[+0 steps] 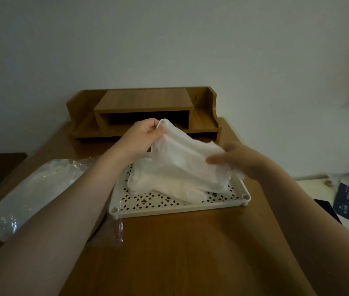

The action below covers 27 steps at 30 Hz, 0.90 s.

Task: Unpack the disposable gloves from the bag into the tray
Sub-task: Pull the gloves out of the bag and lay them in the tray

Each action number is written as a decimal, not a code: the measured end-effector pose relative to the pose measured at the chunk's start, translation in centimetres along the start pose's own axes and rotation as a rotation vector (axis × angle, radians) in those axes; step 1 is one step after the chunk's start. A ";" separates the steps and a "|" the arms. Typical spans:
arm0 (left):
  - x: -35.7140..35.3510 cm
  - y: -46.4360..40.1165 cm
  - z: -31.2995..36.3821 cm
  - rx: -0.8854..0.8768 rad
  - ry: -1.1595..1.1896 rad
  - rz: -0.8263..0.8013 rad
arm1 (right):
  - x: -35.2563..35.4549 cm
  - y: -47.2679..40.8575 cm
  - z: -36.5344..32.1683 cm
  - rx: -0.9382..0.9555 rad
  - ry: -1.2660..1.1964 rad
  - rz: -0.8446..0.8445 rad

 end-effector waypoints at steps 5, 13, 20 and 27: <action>1.3 -2.0 -0.7 -0.114 -0.142 0.114 | 1.8 -2.5 -2.7 0.312 0.387 0.448; -0.2 -0.7 -5.1 -0.067 -0.724 -0.236 | -3.9 -3.8 1.5 0.261 0.684 -0.043; 0.2 0.3 -5.7 -0.048 -0.927 -0.314 | -4.2 -1.8 0.3 0.430 0.587 -0.065; -0.6 1.6 -6.4 -0.119 -1.089 -0.382 | -5.6 -0.1 0.1 0.527 0.799 -0.118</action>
Point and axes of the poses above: each hand's wrist, its own y-axis away from the middle knuckle, its own x-axis out of the back of the hand, z = x × y, the point moved 4 cm from there along -y, towards the middle knuckle, and after that the axes turned 4 degrees about x, right-handed, at the moved point
